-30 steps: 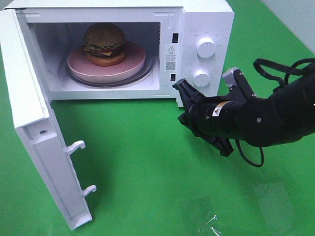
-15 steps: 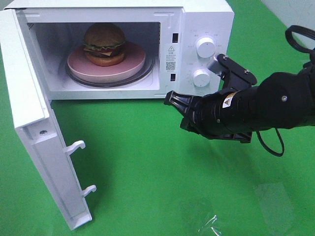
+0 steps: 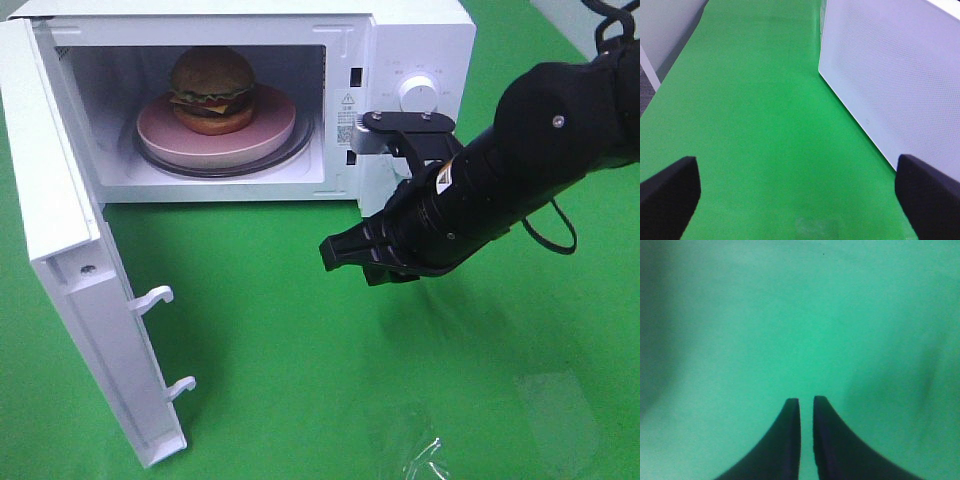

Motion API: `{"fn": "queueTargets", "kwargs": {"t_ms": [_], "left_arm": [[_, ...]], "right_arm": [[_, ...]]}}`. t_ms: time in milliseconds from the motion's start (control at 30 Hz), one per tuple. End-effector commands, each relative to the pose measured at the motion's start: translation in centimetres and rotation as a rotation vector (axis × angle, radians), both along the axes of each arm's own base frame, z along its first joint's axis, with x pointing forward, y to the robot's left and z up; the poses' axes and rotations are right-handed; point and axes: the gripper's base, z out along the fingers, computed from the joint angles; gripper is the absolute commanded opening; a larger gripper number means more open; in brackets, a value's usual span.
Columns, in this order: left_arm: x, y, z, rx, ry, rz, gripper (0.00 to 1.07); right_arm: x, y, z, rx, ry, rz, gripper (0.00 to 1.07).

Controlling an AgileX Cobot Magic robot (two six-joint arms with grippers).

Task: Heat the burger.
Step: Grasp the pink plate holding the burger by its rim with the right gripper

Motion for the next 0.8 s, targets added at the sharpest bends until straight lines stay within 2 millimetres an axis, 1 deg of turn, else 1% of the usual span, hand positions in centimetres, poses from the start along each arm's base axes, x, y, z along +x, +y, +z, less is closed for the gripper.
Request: {"fn": "queueTargets", "kwargs": {"t_ms": [33,100,133,167,200,233,333,367,533,567,600,633,667,700,733,767,800], "left_arm": [[0.0,0.0,0.0,-0.004,-0.015,0.0,0.98],[0.0,0.0,0.0,-0.004,-0.015,0.0,0.98],[0.0,0.0,0.0,-0.004,-0.015,0.0,0.98],[0.0,0.0,0.0,-0.004,-0.015,0.0,0.98],[0.0,0.0,0.0,-0.004,-0.015,0.0,0.98],[0.0,0.0,0.0,-0.004,-0.015,0.0,0.98],[0.0,0.0,0.0,-0.004,-0.015,0.0,0.98],[0.0,0.0,0.0,-0.004,-0.015,0.0,0.98],[0.0,0.0,0.0,-0.004,-0.015,0.0,0.98],[0.0,0.0,0.0,-0.004,-0.015,0.0,0.98],[0.0,0.0,0.0,-0.004,-0.015,0.0,0.98],[0.0,0.0,0.0,-0.004,-0.015,0.0,0.98],[0.0,0.0,0.0,-0.004,-0.015,0.0,0.98],[0.0,0.0,0.0,-0.004,-0.015,0.0,0.98],[0.0,0.0,0.0,-0.004,-0.015,0.0,0.98],[0.0,0.0,0.0,-0.004,-0.015,0.0,0.98],[0.0,0.0,0.0,-0.004,-0.015,0.0,0.98]], "right_arm": [[0.2,0.1,0.9,-0.083,-0.042,0.121,0.12],[0.9,0.2,1.9,-0.172,-0.119,0.243,0.13],[0.9,0.2,1.9,-0.172,-0.119,0.243,0.13],[1.3,0.2,2.4,-0.208,-0.163,0.291,0.13],[1.3,0.2,2.4,-0.208,-0.163,0.291,0.13],[1.7,0.3,2.9,-0.24,-0.208,0.331,0.13],[2.1,0.4,3.3,-0.272,-0.25,0.365,0.13],[2.4,0.4,3.8,-0.312,-0.295,0.411,0.13],[2.7,0.4,4.1,-0.37,-0.35,0.486,0.13],[2.9,0.4,4.2,-0.422,-0.387,0.556,0.13],[2.9,0.4,4.2,-0.422,-0.387,0.556,0.13],[2.9,0.3,4.2,-0.474,-0.42,0.63,0.14],[2.9,0.3,4.2,-0.474,-0.42,0.63,0.14],[3.0,0.3,4.3,-0.534,-0.46,0.724,0.14],[3.0,0.3,4.3,-0.558,-0.478,0.761,0.14],[3.0,0.3,4.3,-0.558,-0.478,0.761,0.14],[3.1,0.3,4.3,-0.601,-0.503,0.824,0.14]]}}
